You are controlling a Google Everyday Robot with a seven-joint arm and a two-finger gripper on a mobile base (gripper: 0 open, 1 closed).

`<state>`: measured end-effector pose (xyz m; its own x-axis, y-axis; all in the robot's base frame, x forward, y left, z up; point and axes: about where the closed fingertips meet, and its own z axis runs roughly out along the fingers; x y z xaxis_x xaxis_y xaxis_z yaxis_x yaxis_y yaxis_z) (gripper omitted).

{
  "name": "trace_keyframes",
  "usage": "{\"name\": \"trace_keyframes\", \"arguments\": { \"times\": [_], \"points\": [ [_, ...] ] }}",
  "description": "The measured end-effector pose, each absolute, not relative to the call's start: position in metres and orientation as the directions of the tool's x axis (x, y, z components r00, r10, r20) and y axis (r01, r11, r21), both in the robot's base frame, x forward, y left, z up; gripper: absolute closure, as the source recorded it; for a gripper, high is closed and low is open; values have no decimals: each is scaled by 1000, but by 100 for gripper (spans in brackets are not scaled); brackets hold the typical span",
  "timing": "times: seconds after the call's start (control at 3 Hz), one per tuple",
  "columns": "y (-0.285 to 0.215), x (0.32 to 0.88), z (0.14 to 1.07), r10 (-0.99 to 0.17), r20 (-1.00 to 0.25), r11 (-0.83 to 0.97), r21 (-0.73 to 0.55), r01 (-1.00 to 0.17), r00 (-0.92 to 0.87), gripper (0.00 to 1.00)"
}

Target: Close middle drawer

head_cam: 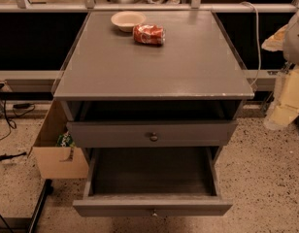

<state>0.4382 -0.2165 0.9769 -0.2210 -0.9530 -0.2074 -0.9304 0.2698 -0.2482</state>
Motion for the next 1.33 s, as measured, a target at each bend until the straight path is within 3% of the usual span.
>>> {"name": "trace_keyframes", "arguments": {
  "times": [0.33, 0.67, 1.33],
  "points": [
    [-216, 438, 977, -953, -207, 270, -248, -930, -221, 0],
    [-216, 436, 969, -946, -227, 287, -249, -925, -232, 10],
    [-203, 427, 904, -880, -359, 403, -219, -889, -311, 56]
  ]
}}
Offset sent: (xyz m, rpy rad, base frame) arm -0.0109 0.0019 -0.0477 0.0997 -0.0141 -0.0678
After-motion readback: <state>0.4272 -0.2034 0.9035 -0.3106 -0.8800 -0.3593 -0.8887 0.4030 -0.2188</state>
